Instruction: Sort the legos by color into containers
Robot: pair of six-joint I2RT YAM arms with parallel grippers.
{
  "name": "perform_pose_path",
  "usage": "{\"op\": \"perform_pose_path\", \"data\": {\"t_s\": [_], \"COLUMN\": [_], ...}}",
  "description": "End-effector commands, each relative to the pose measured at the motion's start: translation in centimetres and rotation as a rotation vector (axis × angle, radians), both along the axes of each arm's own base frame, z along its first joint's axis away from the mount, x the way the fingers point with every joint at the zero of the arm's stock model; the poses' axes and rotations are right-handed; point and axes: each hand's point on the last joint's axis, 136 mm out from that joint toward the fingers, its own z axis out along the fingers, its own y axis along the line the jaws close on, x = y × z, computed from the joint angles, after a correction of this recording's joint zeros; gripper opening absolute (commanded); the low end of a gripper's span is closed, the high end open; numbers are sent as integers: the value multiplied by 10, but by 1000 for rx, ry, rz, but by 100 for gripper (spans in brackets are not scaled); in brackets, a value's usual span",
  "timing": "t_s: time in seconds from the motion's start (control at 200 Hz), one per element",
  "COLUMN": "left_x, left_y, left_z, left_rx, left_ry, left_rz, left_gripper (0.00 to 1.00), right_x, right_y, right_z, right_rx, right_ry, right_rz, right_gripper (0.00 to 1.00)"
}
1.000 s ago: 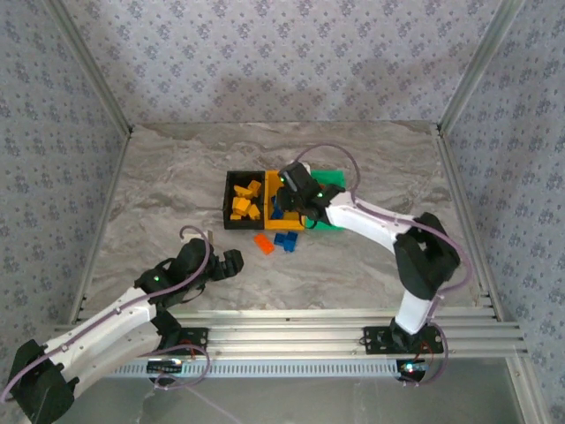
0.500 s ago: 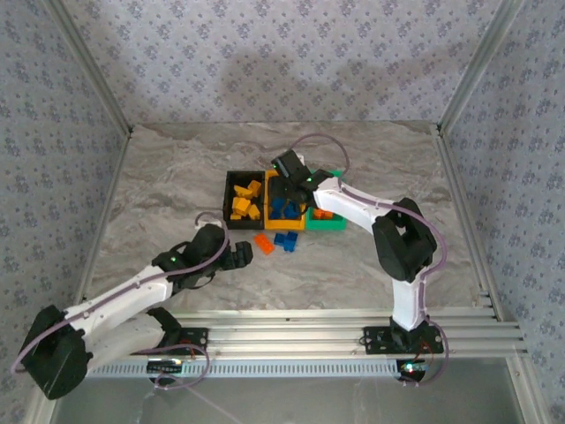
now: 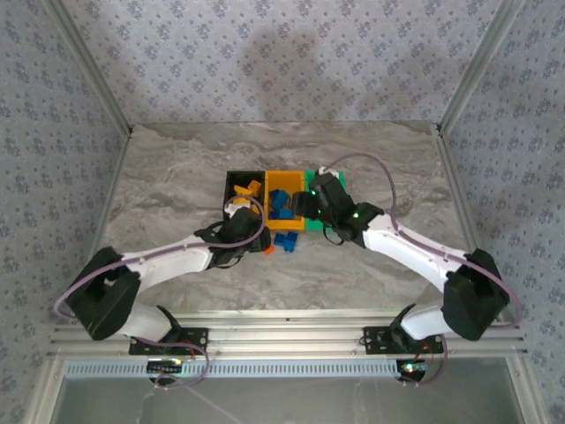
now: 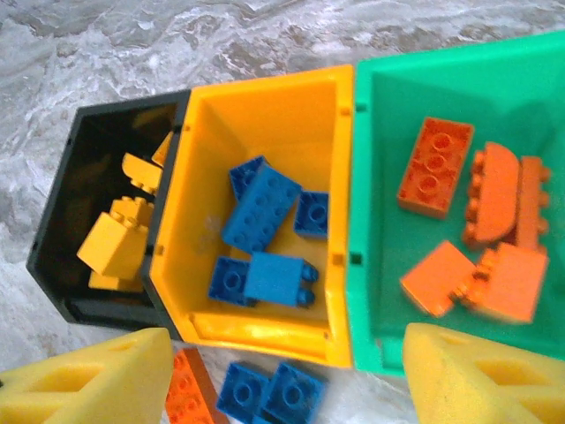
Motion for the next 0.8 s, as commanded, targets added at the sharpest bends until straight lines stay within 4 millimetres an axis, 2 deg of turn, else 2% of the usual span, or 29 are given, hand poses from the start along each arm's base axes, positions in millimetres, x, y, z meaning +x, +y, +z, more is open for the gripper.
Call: {"op": "perform_pose_path", "data": {"t_s": [0.0, 0.11, 0.215, 0.345, 0.47, 0.64, 0.72, 0.795], "left_x": [17, 18, 9, -12, -38, -58, -61, -63], "left_y": [-10, -14, -12, 5, 32, 56, 53, 42], "left_z": [4, -14, -31, -46, -54, -35, -19, -4], "left_rx": [1, 27, 67, 118, 163, 151, 114, 66], "left_ry": [-42, -6, 38, 87, 127, 104, 87, 69], "left_rz": [32, 27, 14, 7, 7, 8, -6, -32], "left_gripper": [72, 69, 63, 55, 53, 53, 60, 74], "right_x": [-13, -25, -33, -38, -41, -44, -44, -45], "right_y": [-16, -29, -40, -51, -57, -57, -56, -57], "right_z": [10, 16, 20, 22, 24, 22, 22, 22], "right_rx": [31, 49, 50, 58, 75, 94, 101, 101], "right_ry": [-33, -53, -66, -74, -82, -80, -82, -82], "right_rz": [-44, -55, -69, -88, -96, -89, -87, -87], "right_gripper": [71, 72, 72, 72, 72, 72, 72, 72]}}
